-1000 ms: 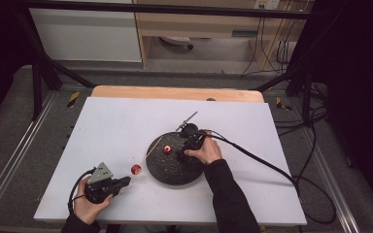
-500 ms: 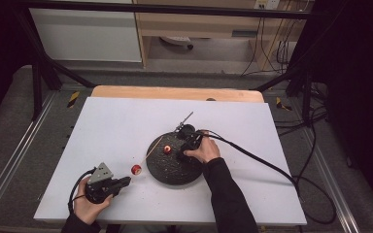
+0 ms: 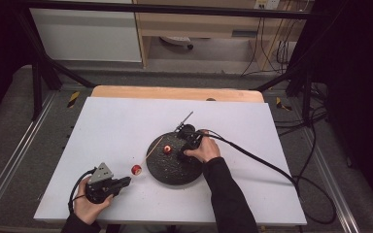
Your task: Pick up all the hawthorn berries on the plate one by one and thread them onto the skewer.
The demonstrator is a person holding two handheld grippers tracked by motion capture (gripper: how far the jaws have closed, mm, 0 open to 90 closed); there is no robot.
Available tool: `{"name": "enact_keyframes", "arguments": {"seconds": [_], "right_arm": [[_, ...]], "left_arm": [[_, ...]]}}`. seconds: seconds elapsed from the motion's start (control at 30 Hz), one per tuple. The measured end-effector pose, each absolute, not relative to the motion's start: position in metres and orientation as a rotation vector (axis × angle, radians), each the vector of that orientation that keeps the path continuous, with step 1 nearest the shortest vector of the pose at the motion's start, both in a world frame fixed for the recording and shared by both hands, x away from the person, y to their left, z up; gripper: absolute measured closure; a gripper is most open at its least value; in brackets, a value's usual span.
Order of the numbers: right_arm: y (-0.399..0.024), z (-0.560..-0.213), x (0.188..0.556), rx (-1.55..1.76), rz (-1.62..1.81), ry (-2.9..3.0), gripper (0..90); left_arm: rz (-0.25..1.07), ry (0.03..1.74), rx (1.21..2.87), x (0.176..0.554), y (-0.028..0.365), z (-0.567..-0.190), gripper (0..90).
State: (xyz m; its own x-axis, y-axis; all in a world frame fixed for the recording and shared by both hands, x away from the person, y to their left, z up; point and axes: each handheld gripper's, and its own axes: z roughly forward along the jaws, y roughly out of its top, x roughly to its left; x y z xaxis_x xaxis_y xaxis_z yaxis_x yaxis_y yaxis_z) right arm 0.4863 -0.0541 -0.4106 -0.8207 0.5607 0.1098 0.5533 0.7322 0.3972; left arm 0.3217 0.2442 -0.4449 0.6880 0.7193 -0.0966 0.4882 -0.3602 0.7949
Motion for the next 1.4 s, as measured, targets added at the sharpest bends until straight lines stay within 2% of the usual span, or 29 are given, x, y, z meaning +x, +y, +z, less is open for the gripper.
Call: {"name": "enact_keyframes", "arguments": {"seconds": [0.7, 1.4], "right_arm": [[-0.069, -0.379, 0.462, 1.197, 1.128, 2.655, 61.1], [-0.098, -0.399, 0.430, 1.449, 1.689, 2.277, 61.2]], "left_arm": [[0.351, 0.929, 2.017, 0.320, 0.245, -0.444, 88.4], [0.351, 0.926, 2.011, 0.318, 0.243, -0.443, 88.4]]}}
